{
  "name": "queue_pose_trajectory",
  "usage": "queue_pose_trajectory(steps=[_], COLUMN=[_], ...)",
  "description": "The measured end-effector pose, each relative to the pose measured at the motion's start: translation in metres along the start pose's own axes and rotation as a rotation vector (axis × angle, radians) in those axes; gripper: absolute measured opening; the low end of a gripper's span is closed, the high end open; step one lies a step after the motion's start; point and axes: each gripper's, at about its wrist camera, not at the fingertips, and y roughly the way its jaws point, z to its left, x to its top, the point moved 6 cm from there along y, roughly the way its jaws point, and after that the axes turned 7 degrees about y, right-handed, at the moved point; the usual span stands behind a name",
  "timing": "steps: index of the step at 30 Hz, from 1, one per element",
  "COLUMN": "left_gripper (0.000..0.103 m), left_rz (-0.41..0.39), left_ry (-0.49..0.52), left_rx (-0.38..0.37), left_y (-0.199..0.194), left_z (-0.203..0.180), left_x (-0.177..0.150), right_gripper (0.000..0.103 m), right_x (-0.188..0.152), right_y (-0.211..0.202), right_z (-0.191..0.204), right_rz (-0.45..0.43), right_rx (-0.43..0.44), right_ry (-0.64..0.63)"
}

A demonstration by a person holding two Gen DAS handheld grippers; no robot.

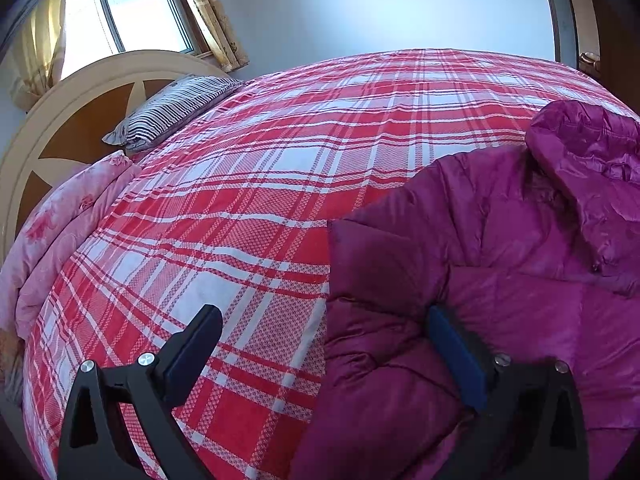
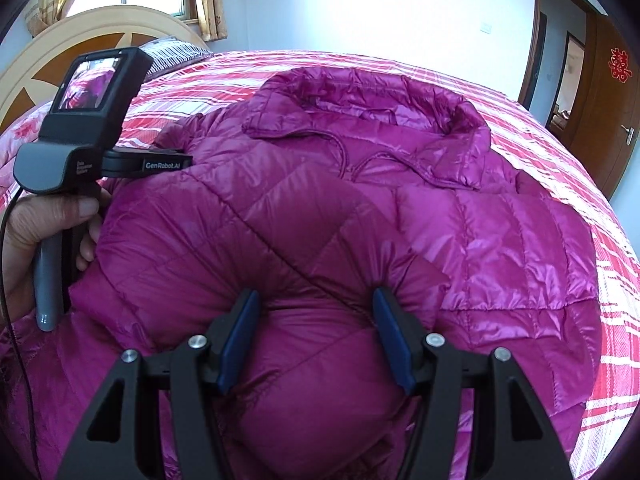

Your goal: Fold large clothes

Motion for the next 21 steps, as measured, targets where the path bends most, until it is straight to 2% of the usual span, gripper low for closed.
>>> queue_pose_trajectory(steps=[4,7,9,11,15,17,21], left_gripper=[0.102,0.102,0.102,0.102,0.102,0.102,0.102], left_rz=[-0.01,-0.091,-0.167,-0.193,-0.158,-0.072,-0.035], left_ry=[0.001,-0.012,-0.014,0.024,0.133,0.177,0.083], left_rx=[-0.04,-0.095,-0.166,-0.233,-0.249,-0.233,-0.339], left_y=[-0.02,-0.057,-0.087,-0.101,-0.092,-0.068,-0.05], left_z=[0.0,-0.004,-0.015,-0.034,-0.074,-0.09,-0.086], left_x=[0.003,0.012,0.021,0.024,0.014,-0.001,-0.009], right_gripper=[0.063,0.063,0.063,0.063,0.063,0.063,0.063], right_x=[0.0,0.0,0.0,0.0,0.0,0.0,0.0], right_y=[0.0,0.0,0.0,0.0,0.0,0.0,-0.001], right_z=[-0.001,-0.002,-0.002,-0.002,-0.003,-0.003,-0.003], right_rz=[-0.002,-0.004,-0.005,-0.006,-0.008,-0.01,-0.012], right_rx=[0.004,0.011,0.012,0.014,0.021,0.023,0.028], right_ry=[0.003,0.008,0.009,0.01,0.015,0.017,0.019])
